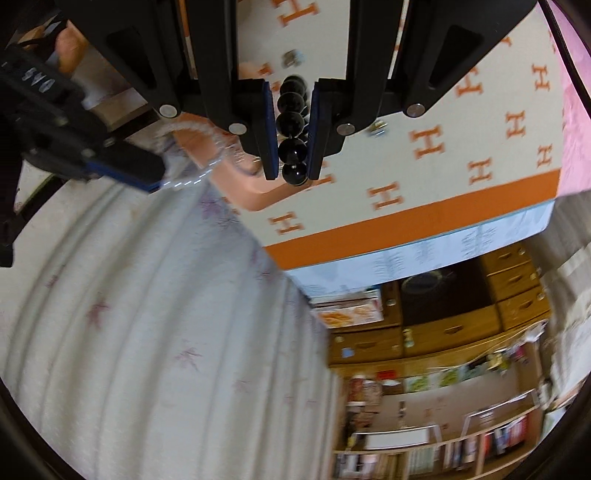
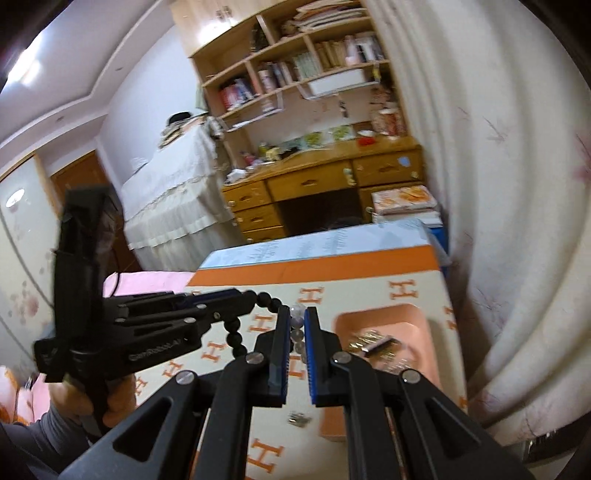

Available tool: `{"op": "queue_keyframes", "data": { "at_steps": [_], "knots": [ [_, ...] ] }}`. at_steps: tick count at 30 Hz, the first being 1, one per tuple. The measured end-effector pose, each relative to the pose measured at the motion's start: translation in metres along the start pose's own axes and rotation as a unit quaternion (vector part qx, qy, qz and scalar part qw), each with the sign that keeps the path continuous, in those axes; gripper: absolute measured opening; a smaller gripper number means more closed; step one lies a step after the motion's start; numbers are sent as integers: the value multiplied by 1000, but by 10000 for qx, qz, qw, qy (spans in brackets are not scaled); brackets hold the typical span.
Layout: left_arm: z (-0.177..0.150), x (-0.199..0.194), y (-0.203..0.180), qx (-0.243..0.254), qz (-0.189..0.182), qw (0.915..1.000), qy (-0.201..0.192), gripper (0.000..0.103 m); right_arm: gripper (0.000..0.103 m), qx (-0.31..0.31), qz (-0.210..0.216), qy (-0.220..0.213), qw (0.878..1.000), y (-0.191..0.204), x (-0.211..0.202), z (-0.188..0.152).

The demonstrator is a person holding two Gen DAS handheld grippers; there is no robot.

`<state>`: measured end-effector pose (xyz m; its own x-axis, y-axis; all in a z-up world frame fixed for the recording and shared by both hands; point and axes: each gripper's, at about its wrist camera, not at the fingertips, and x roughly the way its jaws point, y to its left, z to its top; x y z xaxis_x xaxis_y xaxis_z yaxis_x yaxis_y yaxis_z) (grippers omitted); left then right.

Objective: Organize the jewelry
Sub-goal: 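Carry both bracelets into the pink tray and open both grippers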

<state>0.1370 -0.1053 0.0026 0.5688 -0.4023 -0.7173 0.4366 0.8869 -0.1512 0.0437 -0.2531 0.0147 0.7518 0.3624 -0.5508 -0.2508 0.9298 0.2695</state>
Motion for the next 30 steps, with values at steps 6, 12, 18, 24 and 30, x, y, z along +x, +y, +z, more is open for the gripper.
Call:
{"op": "queue_keyframes", "data": {
  "at_steps": [6, 12, 18, 24, 30],
  "knots": [
    [5, 43, -30, 113, -294, 9989, 357, 13, 8, 357, -360, 244, 9984, -43, 11, -14],
    [-11, 72, -43, 126, -534, 9952, 812, 13, 8, 567, -480, 424, 9963, -65, 21, -25],
    [-34, 83, -52, 275, -702, 9904, 1160, 13, 8, 647, -415, 559, 9955, -73, 25, -33],
    [-38, 55, -43, 197, -568, 9949, 812, 46, 8, 605, -302, 641, 9957, -68, 27, -35],
    [-40, 19, -24, 225, 81, 9993, 279, 59, 8, 678, -319, 711, 9947, -68, 31, -36]
  ]
}}
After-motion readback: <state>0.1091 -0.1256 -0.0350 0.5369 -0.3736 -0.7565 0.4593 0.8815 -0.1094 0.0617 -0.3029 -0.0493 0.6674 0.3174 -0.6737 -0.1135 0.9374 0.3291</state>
